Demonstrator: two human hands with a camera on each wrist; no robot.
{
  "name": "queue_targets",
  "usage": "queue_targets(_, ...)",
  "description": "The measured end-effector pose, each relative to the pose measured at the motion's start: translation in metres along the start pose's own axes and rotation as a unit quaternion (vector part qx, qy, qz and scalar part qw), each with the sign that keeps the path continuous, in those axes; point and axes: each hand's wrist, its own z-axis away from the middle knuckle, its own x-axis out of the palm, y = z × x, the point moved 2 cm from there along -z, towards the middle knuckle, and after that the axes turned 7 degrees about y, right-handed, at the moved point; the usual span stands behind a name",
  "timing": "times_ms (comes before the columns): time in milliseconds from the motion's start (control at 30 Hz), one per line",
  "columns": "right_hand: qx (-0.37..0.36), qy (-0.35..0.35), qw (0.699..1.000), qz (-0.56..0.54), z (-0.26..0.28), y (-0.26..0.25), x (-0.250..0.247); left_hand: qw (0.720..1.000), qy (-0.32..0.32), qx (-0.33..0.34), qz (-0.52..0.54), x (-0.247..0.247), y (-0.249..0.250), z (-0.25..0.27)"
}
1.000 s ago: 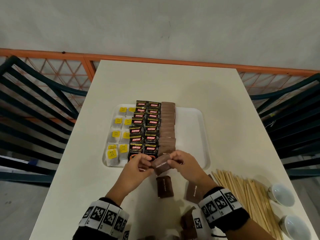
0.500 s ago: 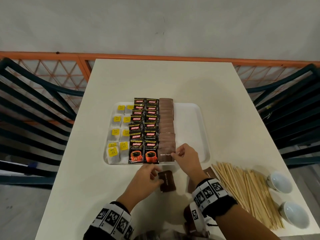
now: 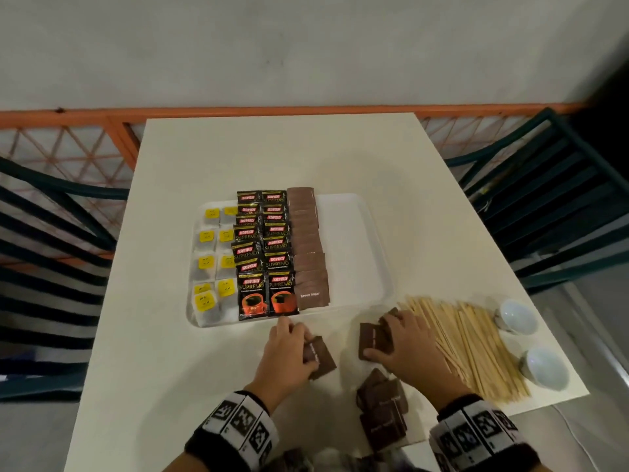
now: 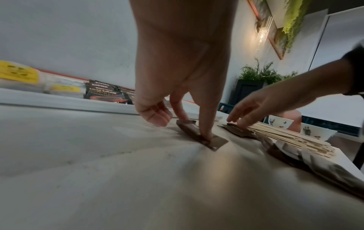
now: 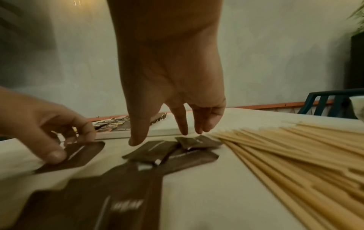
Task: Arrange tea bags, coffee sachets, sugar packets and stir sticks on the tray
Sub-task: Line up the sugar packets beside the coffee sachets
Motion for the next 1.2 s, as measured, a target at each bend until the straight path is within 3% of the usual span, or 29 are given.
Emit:
queue_targets(200, -0.034, 0.011, 0.997, -0.072, 0.012, -0.025, 0.015, 0.99, -0.04, -0.026, 0.134, -0.004, -0.008, 0.005)
queue_targets(367, -0.122, -0.008, 0.981, -0.149, 0.021, -0.05, 0.022, 0.982, -0.031, -0.051, 0.176, -0.01, -0.012, 0.006)
queue_targets(467, -0.097, 0.047, 0.971, -0.212, 0.022, -0.043, 0.016, 0.98, -0.03, -0.063, 0.185, -0.016, -0.016, 0.006)
queue_targets(533, -0.077, 0.066, 0.978, -0.184, 0.021, -0.027, 0.01, 0.981, -0.052, -0.052, 0.181, -0.021, -0.019, 0.005)
queue_targets(667, -0.064, -0.06, 0.993, -0.077, 0.02, -0.001, 0.006, 0.99, -0.068, -0.013, 0.125, -0.02, -0.01, 0.0)
queue_targets(767, -0.081, -0.047, 0.994, -0.059, 0.015, 0.003, 0.008, 0.996, -0.059, 0.035, 0.061, -0.008, 0.008, -0.003)
queue_targets(967, -0.047, -0.02, 0.995, -0.087, -0.006, 0.018, 0.007, 0.997, -0.057, 0.052, -0.025, 0.016, 0.035, -0.003)
queue_targets(1067, -0.036, -0.018, 0.988, -0.151, -0.01, 0.026, -0.011, 0.995, -0.049, 0.059, -0.06, 0.021, 0.039, -0.003)
queue_targets(1133, -0.056, -0.062, 0.974, -0.211, -0.003, 0.026, -0.027, 0.997, -0.042, 0.053, -0.047, 0.023, 0.04, -0.004)
queue_targets(1200, -0.094, -0.153, 0.949, -0.26, 0.013, 0.018, -0.038, 0.998, -0.036, 0.04, -0.017, 0.024, 0.04, -0.005)
